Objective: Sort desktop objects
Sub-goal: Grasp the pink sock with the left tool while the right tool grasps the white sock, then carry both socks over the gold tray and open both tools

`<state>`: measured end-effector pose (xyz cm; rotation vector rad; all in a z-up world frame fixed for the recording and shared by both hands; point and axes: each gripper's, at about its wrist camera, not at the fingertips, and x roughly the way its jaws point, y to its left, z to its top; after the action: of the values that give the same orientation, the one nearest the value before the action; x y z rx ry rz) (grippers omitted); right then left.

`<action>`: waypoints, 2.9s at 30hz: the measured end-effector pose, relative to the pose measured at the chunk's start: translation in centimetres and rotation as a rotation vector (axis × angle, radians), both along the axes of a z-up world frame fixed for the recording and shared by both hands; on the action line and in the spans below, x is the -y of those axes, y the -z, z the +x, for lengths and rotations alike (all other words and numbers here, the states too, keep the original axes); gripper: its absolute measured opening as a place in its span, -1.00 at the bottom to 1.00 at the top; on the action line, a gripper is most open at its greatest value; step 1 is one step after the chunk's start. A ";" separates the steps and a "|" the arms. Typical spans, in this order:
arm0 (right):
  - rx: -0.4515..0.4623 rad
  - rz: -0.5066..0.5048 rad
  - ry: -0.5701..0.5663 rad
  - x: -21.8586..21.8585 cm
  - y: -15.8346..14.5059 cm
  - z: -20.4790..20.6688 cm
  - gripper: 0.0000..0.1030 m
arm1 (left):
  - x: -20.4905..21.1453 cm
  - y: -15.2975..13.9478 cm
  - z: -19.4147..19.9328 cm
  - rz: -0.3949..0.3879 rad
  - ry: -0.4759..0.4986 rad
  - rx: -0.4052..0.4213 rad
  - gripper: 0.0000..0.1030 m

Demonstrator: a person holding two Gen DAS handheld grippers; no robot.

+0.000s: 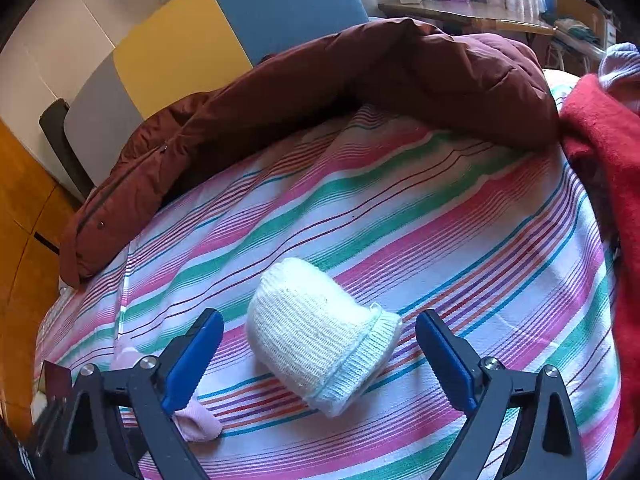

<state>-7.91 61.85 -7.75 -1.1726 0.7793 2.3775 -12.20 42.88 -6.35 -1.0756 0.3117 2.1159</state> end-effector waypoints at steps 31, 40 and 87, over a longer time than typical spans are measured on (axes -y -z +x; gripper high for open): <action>0.052 0.104 -0.089 1.1 0.0 -1.2 0.45 | 0.0 0.2 3.0 -0.059 0.041 -0.096 -0.19; 0.031 0.107 -0.158 2.6 -0.4 -1.4 0.44 | 3.6 -0.6 4.6 -0.061 -0.015 -0.101 -0.19; -0.106 -0.068 -0.629 28.7 -4.7 1.7 0.43 | 32.2 -6.8 7.2 0.042 -0.518 -0.141 -0.19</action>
<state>-6.22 33.15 -3.01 -1.5008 0.5826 2.9540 -4.97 10.66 0.41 -1.0667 0.0531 2.6499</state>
